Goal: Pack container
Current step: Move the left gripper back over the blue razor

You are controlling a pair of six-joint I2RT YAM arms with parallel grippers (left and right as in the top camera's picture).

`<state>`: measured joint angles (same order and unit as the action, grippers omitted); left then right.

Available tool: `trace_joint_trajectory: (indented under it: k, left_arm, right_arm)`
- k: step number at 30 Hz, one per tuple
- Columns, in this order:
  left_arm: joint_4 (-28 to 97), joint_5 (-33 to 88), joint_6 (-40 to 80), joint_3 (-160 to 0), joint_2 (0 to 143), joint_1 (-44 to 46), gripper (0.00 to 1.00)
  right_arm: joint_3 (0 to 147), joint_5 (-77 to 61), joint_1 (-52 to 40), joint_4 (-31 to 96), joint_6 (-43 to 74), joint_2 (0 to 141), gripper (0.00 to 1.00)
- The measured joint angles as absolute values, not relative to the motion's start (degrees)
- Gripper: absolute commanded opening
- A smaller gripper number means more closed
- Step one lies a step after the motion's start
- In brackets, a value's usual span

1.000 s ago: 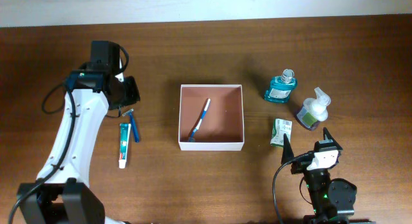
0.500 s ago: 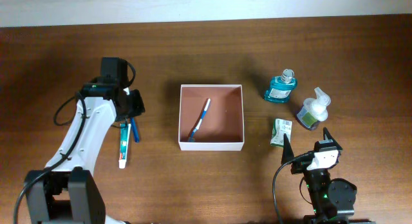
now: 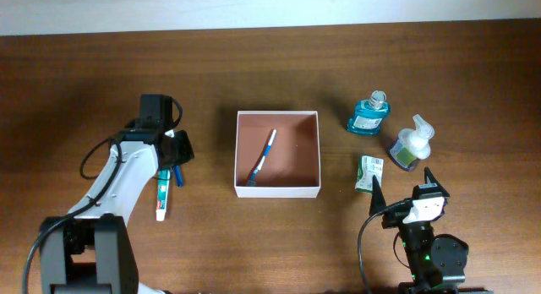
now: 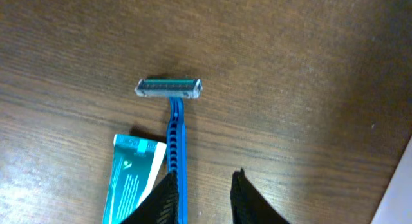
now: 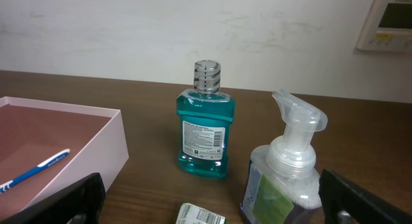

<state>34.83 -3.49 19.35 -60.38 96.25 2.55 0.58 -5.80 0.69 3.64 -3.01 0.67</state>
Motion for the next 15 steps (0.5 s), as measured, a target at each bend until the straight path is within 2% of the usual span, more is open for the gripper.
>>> trace_joint_trajectory:
  k: [15]
  left_arm:
    - [28.64, -3.38, 19.55, -56.10, 96.27, 0.97, 0.39]
  right_arm:
    - [0.58, -5.80, 0.69, 3.64, -2.98, 0.67, 0.99]
